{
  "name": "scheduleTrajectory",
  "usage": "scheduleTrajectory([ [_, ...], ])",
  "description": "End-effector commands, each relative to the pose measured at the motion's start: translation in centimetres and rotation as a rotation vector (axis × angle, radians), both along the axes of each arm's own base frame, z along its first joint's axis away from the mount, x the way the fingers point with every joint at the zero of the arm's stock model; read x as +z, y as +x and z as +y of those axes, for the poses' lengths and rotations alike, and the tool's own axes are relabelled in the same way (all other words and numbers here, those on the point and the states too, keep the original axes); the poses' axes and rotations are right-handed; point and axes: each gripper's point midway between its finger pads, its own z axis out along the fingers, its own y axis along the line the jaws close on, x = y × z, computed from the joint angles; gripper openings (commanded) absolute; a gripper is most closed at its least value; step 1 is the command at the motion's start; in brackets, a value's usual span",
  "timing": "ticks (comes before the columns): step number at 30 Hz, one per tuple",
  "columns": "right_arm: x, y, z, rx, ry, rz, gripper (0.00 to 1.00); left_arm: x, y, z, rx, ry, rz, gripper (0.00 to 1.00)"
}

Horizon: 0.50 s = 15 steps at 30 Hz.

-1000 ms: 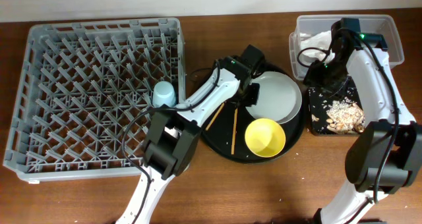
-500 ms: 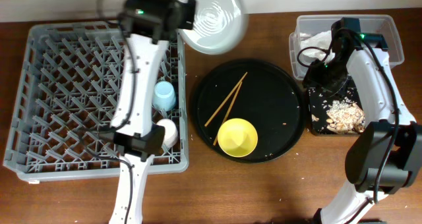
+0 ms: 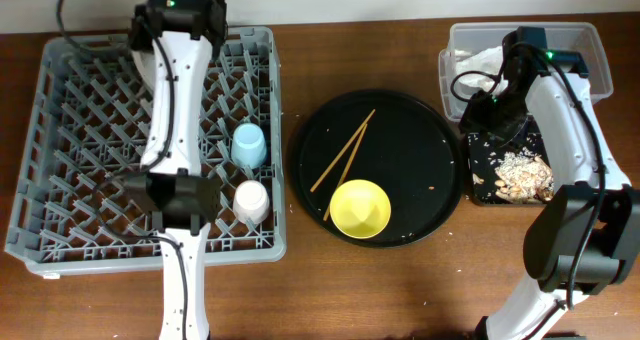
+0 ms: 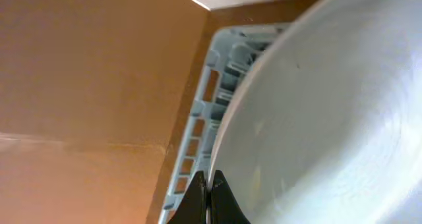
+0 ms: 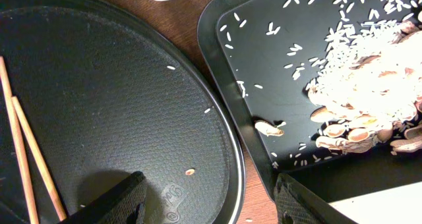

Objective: Sort waste into correct bins and load items into the dishwasher rack
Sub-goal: 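Lift white plate with left gripper, stand it upright in rack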

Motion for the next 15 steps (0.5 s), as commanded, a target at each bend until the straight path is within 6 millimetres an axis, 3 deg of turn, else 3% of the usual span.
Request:
scheduleTrajectory([
  [1, 1.6, 0.3, -0.4, 0.003, -0.022, -0.047, 0.64, -3.0, 1.0, -1.3, -0.023, -0.110, 0.006, 0.00],
  [5, 1.6, 0.3, -0.4, 0.003, -0.022, -0.047, 0.64, -3.6, 1.5, -2.4, -0.053, -0.165, -0.003, 0.00],
  [8, 1.6, 0.3, -0.4, 0.003, -0.022, -0.047, 0.64, -5.6, 2.0, -6.2, -0.148, -0.337, 0.030, 0.01],
  [9, 1.6, 0.3, -0.4, 0.003, -0.022, -0.047, 0.64, -6.0, 2.1, -6.8, -0.164, -0.372, 0.037, 0.18],
  [10, 1.6, 0.3, -0.4, 0.003, -0.022, -0.047, 0.64, -6.3, 2.0, -7.1, -0.171, -0.393, 0.048, 0.61],
  [11, 1.6, 0.3, -0.4, 0.003, -0.022, -0.047, 0.64, -6.3, 1.9, -7.2, -0.171, -0.394, 0.051, 0.73],
  [13, 1.6, 0.3, -0.4, 0.003, -0.022, -0.047, 0.64, -6.1, 1.3, -8.5, -0.206, -0.482, 0.070, 0.73],
  [14, 1.6, 0.3, -0.4, 0.003, -0.022, -0.047, 0.64, -5.1, 1.0, -10.0, -0.253, -0.576, 0.056, 0.73],
  [15, 1.6, 0.3, -0.4, 0.003, -0.022, -0.047, 0.68, -2.6, 0.2, -11.9, -0.320, -0.688, 0.018, 0.73],
])
